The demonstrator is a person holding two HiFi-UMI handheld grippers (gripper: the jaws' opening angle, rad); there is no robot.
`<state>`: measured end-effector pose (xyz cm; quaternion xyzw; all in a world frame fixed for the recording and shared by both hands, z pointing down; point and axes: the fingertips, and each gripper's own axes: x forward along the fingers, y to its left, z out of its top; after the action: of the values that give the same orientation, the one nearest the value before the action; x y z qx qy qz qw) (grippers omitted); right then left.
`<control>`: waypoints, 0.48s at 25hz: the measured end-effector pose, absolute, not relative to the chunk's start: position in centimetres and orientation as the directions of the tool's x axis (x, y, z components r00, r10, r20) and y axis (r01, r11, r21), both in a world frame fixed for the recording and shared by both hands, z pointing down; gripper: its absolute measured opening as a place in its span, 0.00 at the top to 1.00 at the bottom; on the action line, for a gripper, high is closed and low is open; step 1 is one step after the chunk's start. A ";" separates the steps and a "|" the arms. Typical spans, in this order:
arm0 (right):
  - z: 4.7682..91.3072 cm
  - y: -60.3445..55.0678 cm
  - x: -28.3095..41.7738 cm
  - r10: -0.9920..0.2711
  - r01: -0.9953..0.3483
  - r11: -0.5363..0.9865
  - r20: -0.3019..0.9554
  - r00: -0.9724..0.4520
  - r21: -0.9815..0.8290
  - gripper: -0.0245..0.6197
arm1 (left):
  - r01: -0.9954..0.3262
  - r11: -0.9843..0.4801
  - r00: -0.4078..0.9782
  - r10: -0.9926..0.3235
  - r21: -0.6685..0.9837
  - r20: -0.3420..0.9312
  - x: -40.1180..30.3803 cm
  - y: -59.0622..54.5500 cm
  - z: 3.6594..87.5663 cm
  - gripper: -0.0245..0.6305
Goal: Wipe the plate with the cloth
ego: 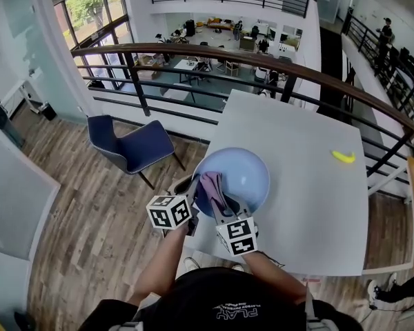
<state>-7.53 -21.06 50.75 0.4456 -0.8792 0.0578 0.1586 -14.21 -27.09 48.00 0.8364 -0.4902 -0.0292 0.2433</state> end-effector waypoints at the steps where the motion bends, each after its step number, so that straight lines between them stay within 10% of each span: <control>1: 50.8 -21.0 -7.5 -0.768 -0.804 0.593 0.333 -0.547 0.046 0.80 | -0.807 -0.401 0.517 -0.835 0.433 0.190 -14.2 -26.9 48.0 0.91; 12: 50.4 -23.0 -3.6 -0.824 -0.861 0.507 0.320 -0.468 0.045 0.80 | -0.807 -0.390 0.507 -0.842 0.443 0.182 -15.0 -26.4 47.9 0.91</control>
<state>-3.61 -22.97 50.37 0.4928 -0.8547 0.0613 0.1516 -14.98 -26.44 47.92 0.8329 -0.4951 -0.0359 0.2444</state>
